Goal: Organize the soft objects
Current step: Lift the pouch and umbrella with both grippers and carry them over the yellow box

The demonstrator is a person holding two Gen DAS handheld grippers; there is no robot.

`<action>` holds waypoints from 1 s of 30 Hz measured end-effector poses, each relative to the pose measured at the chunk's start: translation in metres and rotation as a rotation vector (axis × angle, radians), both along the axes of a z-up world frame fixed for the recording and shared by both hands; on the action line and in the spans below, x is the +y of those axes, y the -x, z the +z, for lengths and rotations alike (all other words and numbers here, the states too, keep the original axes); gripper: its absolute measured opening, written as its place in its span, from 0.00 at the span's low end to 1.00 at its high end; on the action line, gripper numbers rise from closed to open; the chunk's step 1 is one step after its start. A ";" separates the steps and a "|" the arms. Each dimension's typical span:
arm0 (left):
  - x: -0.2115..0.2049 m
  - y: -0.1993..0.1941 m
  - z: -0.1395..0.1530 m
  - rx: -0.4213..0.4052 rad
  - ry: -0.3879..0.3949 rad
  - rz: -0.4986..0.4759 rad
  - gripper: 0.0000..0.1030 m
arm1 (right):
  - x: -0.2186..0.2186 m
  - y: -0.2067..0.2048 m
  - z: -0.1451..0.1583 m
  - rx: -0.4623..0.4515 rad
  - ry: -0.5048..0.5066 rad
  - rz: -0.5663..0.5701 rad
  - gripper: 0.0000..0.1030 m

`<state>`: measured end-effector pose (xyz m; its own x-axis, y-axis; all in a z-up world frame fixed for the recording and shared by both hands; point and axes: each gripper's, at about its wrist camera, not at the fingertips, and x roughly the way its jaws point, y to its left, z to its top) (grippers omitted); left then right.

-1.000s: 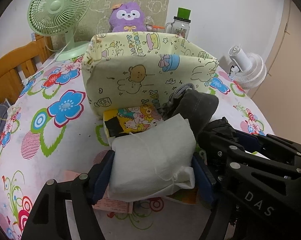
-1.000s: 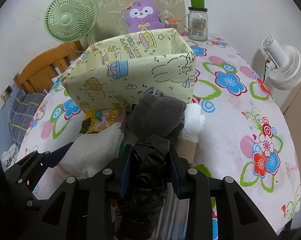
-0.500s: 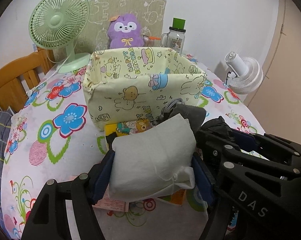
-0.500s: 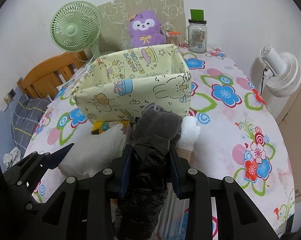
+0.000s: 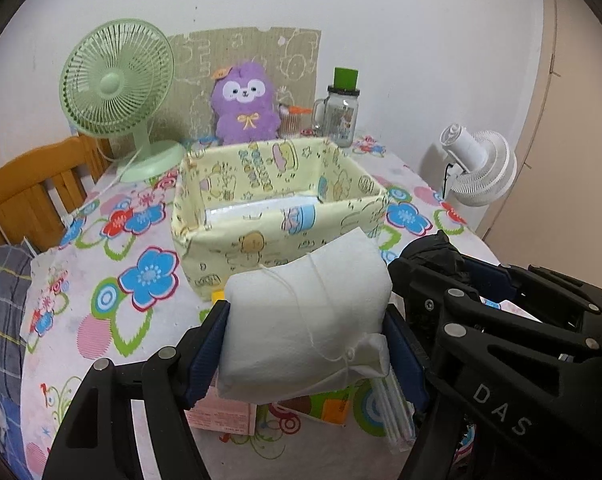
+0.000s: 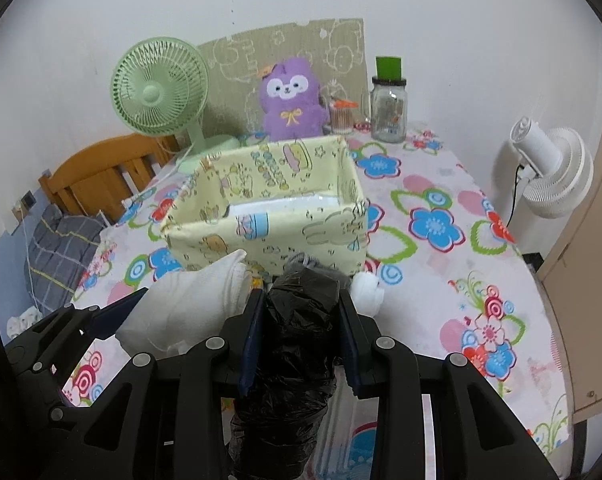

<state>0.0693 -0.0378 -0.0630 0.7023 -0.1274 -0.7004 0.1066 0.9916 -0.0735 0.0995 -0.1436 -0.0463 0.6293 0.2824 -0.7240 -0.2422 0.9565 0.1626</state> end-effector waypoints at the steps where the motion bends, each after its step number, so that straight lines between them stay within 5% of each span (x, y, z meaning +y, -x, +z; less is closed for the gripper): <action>1: -0.001 0.001 0.003 -0.006 -0.002 0.000 0.74 | -0.001 0.001 0.002 -0.005 -0.001 0.000 0.36; 30: -0.002 0.003 0.041 -0.091 -0.025 0.008 0.74 | -0.003 0.000 0.040 -0.096 -0.014 -0.007 0.36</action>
<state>0.0663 -0.0399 -0.0219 0.7640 -0.1049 -0.6367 0.1036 0.9938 -0.0394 0.0995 -0.1463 -0.0063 0.6977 0.2876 -0.6561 -0.2505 0.9560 0.1526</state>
